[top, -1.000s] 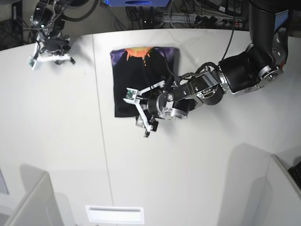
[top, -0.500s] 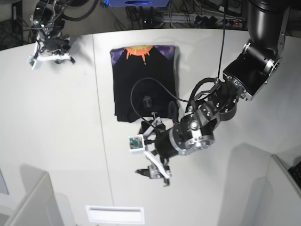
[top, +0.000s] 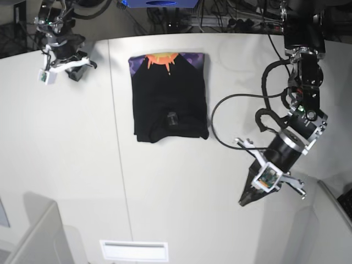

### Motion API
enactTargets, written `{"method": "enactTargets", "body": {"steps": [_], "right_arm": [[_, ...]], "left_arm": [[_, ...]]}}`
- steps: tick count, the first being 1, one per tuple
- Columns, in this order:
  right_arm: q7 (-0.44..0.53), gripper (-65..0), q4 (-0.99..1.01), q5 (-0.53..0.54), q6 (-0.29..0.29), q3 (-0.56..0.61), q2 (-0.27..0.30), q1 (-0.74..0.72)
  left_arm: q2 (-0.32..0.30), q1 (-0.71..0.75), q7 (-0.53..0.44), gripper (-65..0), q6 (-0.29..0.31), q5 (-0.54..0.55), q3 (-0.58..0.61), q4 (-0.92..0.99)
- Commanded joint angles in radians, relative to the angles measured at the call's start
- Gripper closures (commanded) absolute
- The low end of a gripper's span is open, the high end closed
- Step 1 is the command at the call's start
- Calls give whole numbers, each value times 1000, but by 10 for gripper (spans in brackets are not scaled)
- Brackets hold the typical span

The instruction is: Fold the T-shirt properly

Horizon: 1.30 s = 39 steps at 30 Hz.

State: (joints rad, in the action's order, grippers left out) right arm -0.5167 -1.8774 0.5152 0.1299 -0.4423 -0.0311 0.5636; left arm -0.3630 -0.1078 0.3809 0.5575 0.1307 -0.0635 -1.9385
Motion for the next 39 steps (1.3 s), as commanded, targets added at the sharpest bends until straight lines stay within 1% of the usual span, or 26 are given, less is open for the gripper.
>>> {"method": "enactTargets", "body": {"steps": [1,4,6,8,11,13,15,19,21,25,28,31,32,34,36,39], "right_arm": [[42,0,-18,9,4,-5,10,17],[89,0,-26,9,6,0,44,57],[109,0,-49,9,6,-5,50,88],[138,0,-72,9,6,-6,55,123],[177,0,-92,9,6,-6,82,166],[192,0,-92,9,6,-6,86,186],[203,0,-90,9,6,-6,86,210],[246,0,-90,9,7,-6,90,267],[267,0,-92,9,7,-6,107,307],[269,0,-92,9,7,-6,109,396],[267,0,-104,9,7,-5,112,490],[267,0,-98,9,7,3,112,566],[260,0,-97,9,7,3,110,586],[209,0,-90,9,7,3,109,608],[129,0,-86,9,7,3,112,609],[25,0,-83,9,7,4,109,605]], "left_arm": [[-21,29,-78,0,8,5,-12,-11],[-90,164,-245,0,8,-19,-23,-6],[-132,265,-368,0,8,-39,-23,-2],[-159,357,-477,0,8,-70,-23,7],[-159,469,-618,0,8,-107,-62,40],[-150,549,-696,0,8,-122,-91,69],[-143,613,-750,0,8,-121,-104,98],[-143,721,-831,0,8,-115,-135,147],[-143,774,-854,0,8,-113,-141,175],[-143,876,-905,0,8,-111,-141,207],[-143,960,-945,0,8,-111,-141,228],[-141,1023,-977,0,8,-111,-131,285],[-140,1034,-991,0,8,-111,-131,314],[-121,1038,-1017,0,8,-111,-131,385],[-98,1035,-1040,0,8,-116,-131,460],[-89,1041,-1058,0,8,-118,-120,540]]}}
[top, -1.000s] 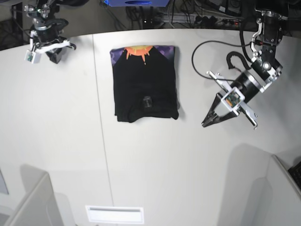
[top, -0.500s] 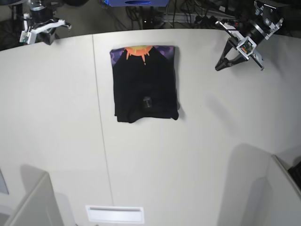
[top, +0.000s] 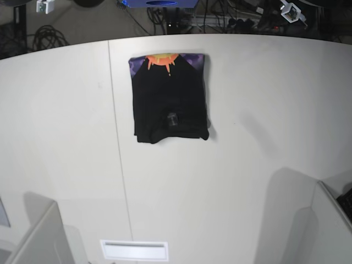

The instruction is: Fold the T-shirt properly

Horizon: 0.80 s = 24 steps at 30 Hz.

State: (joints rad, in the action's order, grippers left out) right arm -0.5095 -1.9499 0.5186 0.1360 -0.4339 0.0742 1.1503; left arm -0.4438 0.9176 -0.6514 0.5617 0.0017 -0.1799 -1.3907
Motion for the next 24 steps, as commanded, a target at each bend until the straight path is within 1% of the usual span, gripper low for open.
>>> {"method": "enactTargets", "body": {"steps": [1,4,6,9,12,13,16,20,22,24], "right_arm": [[-13,0,-10,5,1,-3,2,13],[-51,0,40,4,1,36,14,-3],[-54,0,106,-16,1,91,48,-20],[-50,0,248,-124,1,221,72,-85],[-50,0,383,-242,1,317,69,-165],[-50,0,430,-274,0,356,68,-191],[-45,0,564,-323,0,452,65,-269],[41,0,858,-325,0,541,68,-431],[88,0,1078,-325,0,579,68,-542],[183,0,1351,-325,0,620,65,-675]], "left_arm": [[-2,16,-26,0,4,13,20,20],[1,8,-28,0,4,10,70,106],[1,-5,-28,0,4,8,113,170],[3,-58,-23,0,4,11,181,285],[7,-134,-21,0,4,17,236,426],[18,-160,-21,0,4,17,248,485],[43,-260,-21,0,4,8,280,664],[92,-427,-20,0,2,8,314,962],[119,-530,-20,0,2,7,343,1149],[152,-651,-20,0,2,7,408,1355]]}}
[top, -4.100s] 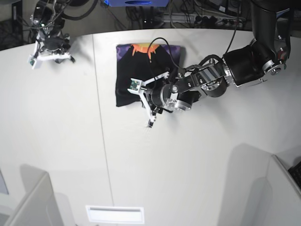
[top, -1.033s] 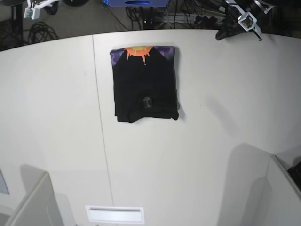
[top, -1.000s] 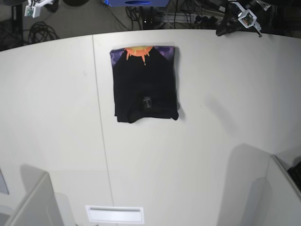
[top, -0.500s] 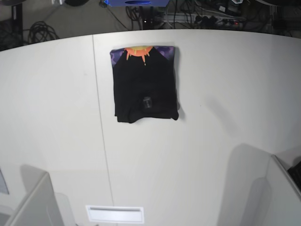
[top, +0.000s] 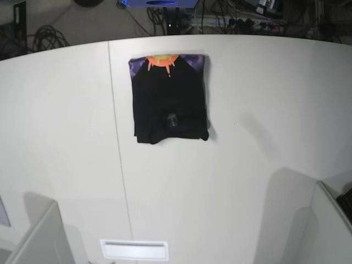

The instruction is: Fold the T-shirt properly

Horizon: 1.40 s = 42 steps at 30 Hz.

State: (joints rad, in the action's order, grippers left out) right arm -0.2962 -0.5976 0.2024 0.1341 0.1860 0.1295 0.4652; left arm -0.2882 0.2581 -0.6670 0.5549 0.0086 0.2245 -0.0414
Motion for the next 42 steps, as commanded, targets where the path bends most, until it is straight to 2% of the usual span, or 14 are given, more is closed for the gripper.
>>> {"method": "enactTargets", "body": {"steps": [1,4,5,7,8,11,15,19,23,42], "right_arm": [[32,0,112,-8,2,22,9,-41],[299,0,400,-8,2,91,6,-161],[391,0,465,-8,2,109,6,-187],[492,0,508,-8,2,131,12,-213],[507,0,512,-8,2,134,15,-219],[510,0,512,-8,2,132,39,-256],[516,0,512,-8,2,132,39,-294],[519,0,506,-8,2,134,39,-309],[564,0,483,-8,2,134,42,-306],[565,0,480,-5,0,128,2,-311]], "left_arm": [[8,-35,-4,0,9,0,33,41],[51,-115,2,0,6,12,66,41],[59,-124,34,0,-2,12,66,41],[60,-125,134,0,-54,12,65,41],[60,-122,181,0,-89,12,65,41],[60,-104,292,0,-203,12,66,-48],[60,-108,303,0,-287,12,65,-53],[62,-113,309,0,-296,14,65,-51],[71,-104,306,0,-296,14,65,-45],[82,-105,303,0,-296,12,65,-47]]}}
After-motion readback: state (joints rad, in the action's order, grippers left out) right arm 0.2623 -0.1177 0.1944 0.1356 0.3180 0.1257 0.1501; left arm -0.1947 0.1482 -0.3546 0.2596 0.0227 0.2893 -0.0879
